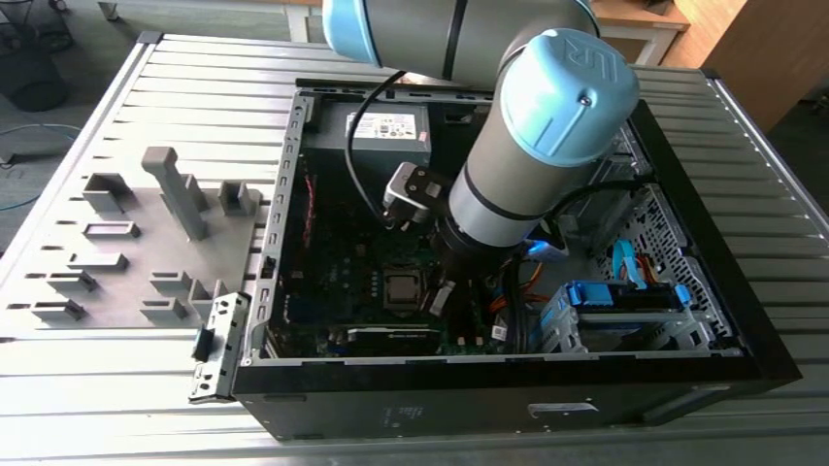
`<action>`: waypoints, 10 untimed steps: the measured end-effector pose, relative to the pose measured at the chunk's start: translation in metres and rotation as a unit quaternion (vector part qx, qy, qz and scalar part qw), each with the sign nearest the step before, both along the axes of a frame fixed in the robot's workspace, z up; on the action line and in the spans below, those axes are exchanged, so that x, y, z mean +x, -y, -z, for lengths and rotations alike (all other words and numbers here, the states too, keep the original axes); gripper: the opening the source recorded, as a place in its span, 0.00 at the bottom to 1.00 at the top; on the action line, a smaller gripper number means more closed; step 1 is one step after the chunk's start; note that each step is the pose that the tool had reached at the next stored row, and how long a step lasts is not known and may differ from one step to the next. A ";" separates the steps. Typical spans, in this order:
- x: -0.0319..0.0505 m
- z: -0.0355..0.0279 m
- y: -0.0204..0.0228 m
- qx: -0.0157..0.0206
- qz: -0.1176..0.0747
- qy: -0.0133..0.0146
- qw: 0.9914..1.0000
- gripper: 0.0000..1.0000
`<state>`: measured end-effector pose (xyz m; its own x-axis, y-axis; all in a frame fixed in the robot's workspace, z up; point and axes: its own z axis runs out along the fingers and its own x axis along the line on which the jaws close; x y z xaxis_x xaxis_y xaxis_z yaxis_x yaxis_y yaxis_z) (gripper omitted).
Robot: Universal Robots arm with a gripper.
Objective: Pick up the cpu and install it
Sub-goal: 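Install the first cpu locking lever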
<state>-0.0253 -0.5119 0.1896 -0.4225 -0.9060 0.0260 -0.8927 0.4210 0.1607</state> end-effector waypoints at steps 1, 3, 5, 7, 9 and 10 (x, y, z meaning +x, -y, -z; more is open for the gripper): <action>0.0000 -0.0002 0.0000 0.000 0.000 0.000 1.000 0.11; 0.0000 -0.0030 -0.0002 0.000 0.000 0.000 1.000 0.11; 0.0001 -0.0060 -0.0004 0.000 0.000 0.000 1.000 0.11; 0.0001 -0.0085 -0.0010 0.000 0.000 0.000 1.000 0.11; 0.0000 -0.0099 -0.0019 0.000 0.000 0.000 1.000 0.11; -0.0001 -0.0101 -0.0024 0.000 0.000 0.000 1.000 0.11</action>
<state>-0.0254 -0.5095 0.1997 -0.4230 -0.9058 0.0261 -0.8925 0.4214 0.1607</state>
